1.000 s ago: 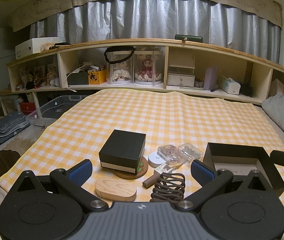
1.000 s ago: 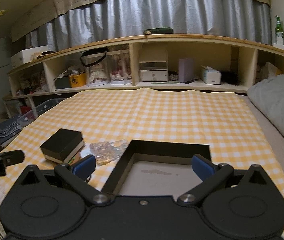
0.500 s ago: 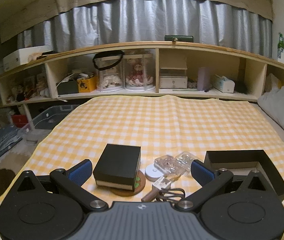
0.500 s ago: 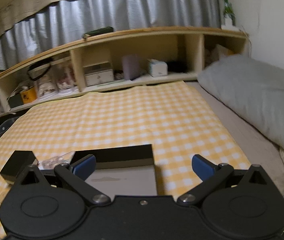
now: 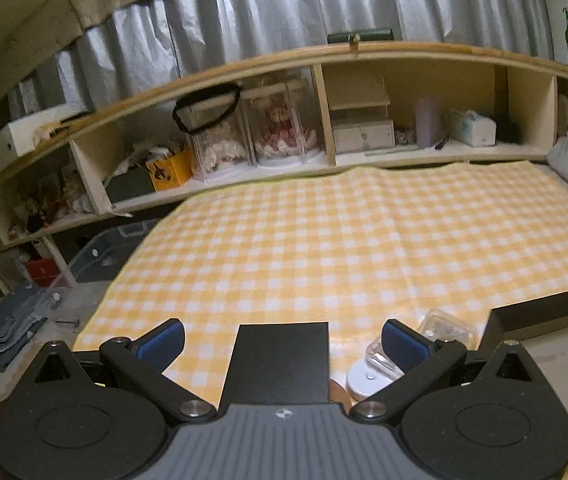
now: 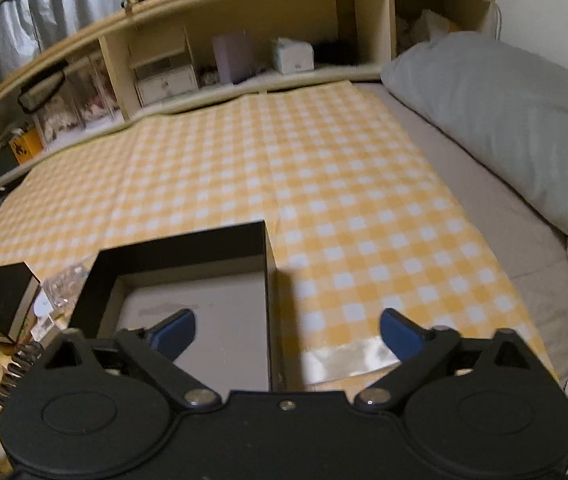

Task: Organize rigid objects
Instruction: 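Grasp the small black box with the left gripper and lift it, then lower the black box into the open black tray and open the left gripper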

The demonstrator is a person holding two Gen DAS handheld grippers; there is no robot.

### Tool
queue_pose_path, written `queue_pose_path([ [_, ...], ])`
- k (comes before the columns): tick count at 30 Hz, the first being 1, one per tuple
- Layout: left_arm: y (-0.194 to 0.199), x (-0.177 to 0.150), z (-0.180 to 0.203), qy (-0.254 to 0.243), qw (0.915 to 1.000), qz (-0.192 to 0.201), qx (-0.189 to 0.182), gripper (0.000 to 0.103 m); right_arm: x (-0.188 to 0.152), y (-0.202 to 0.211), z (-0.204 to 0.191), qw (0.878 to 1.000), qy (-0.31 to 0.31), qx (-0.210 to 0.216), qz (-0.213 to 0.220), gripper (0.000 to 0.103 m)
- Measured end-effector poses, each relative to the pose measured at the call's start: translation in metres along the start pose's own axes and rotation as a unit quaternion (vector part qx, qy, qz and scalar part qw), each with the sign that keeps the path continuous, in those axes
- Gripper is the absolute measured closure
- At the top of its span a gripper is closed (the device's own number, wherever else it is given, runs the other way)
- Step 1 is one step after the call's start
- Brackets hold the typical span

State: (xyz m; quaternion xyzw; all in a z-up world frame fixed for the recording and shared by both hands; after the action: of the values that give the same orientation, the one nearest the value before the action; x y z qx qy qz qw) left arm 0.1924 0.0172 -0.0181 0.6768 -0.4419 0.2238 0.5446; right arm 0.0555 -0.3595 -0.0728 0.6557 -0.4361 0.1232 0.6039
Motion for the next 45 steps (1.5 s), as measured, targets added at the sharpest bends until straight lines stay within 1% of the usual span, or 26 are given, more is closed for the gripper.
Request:
queue_pose_path([
  [1,-0.006,-0.001,-0.001,-0.001,0.9999,-0.007,-0.007,0.0,0.0,-0.004,-0.001,1.0,0.006,0.002,-0.008,0.018],
  [3,-0.022,-0.005,-0.003,-0.005,0.9991,-0.028,-0.033,0.0,-0.002,-0.011,-0.004,0.999,0.019,0.009,-0.028,0.031],
  [4,-0.027,-0.006,-0.004,-0.007,0.9985,-0.034,-0.041,0.0,-0.002,-0.016,-0.006,0.999,0.023,0.009,-0.039,0.036],
  [6,-0.04,-0.011,-0.004,-0.011,0.9976,-0.05,-0.046,0.0,-0.005,-0.024,-0.009,0.998,0.029,0.006,-0.061,0.053],
  [8,-0.05,-0.016,-0.004,-0.012,0.9967,-0.063,-0.049,0.0,-0.008,-0.031,-0.011,0.996,0.03,0.003,-0.082,0.056],
  [10,-0.06,-0.02,-0.003,-0.014,0.9955,-0.076,-0.055,0.0,-0.012,-0.035,-0.012,0.995,0.035,-0.003,-0.094,0.063],
  [12,-0.069,-0.022,-0.003,-0.019,0.9949,-0.083,-0.054,0.0,-0.015,-0.038,-0.014,0.994,0.043,-0.01,-0.101,0.073],
  [13,-0.073,-0.023,-0.002,-0.022,0.9948,-0.085,-0.052,0.0,-0.015,-0.04,-0.015,0.993,0.045,-0.012,-0.105,0.075],
  [15,-0.083,-0.023,-0.004,-0.021,0.9943,-0.093,-0.048,0.0,-0.017,-0.042,-0.015,0.992,0.048,-0.013,-0.112,0.082],
  [19,-0.103,-0.027,-0.006,-0.019,0.9914,-0.121,-0.046,0.0,-0.019,-0.045,-0.015,0.992,0.052,-0.018,-0.117,0.083],
  [22,-0.116,-0.032,-0.008,-0.021,0.9898,-0.134,-0.043,0.0,-0.018,-0.048,-0.015,0.992,0.05,-0.025,-0.117,0.086],
  [25,-0.125,-0.036,-0.014,-0.004,0.9875,-0.146,-0.059,0.0,-0.015,-0.05,-0.014,0.991,0.049,-0.027,-0.119,0.088],
  [29,-0.135,-0.038,-0.022,0.036,0.9803,-0.176,-0.082,0.0,-0.014,-0.053,-0.014,0.991,0.05,-0.029,-0.119,0.088],
  [30,-0.137,-0.039,-0.024,0.049,0.9786,-0.179,-0.089,0.002,-0.014,-0.054,-0.014,0.991,0.05,-0.03,-0.119,0.088],
  [31,-0.139,-0.04,-0.026,0.06,0.9771,-0.179,-0.098,0.008,-0.014,-0.054,-0.014,0.991,0.05,-0.03,-0.119,0.088],
  [32,-0.138,-0.04,-0.027,0.068,0.9762,-0.177,-0.106,0.008,-0.014,-0.054,-0.014,0.991,0.051,-0.03,-0.119,0.088],
  [34,-0.137,-0.039,-0.029,0.069,0.9763,-0.177,-0.104,0.008,-0.014,-0.055,-0.014,0.991,0.051,-0.03,-0.119,0.088],
  [38,-0.128,-0.035,-0.027,0.034,0.9823,-0.153,-0.102,0.008,-0.015,-0.055,-0.014,0.991,0.051,-0.03,-0.119,0.089],
  [41,-0.111,-0.02,-0.019,-0.01,0.9874,-0.116,-0.107,0.008,-0.015,-0.055,-0.013,0.991,0.05,-0.031,-0.118,0.092],
  [43,-0.098,-0.008,-0.008,-0.043,0.9881,-0.091,-0.116,0.008,-0.015,-0.056,-0.013,0.991,0.055,-0.034,-0.119,0.095],
  [45,-0.081,0.0,0.002,-0.072,0.9855,-0.069,-0.138,0.008,-0.015,-0.057,-0.013,0.99,0.064,-0.037,-0.119,0.099],
])
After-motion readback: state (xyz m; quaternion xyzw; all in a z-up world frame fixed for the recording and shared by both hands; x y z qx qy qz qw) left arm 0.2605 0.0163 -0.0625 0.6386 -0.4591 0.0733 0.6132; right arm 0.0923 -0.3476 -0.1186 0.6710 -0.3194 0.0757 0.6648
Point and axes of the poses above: each gripper's, at about its wrist camera, not at the fingertips, and y roughly against the way its jaws point, z to its right, x to its top, the point moved 4 cm from there along -y, roughly the way its jaws point, and after that the axes turned 8 degrees about -y, right-handed, at the moved point
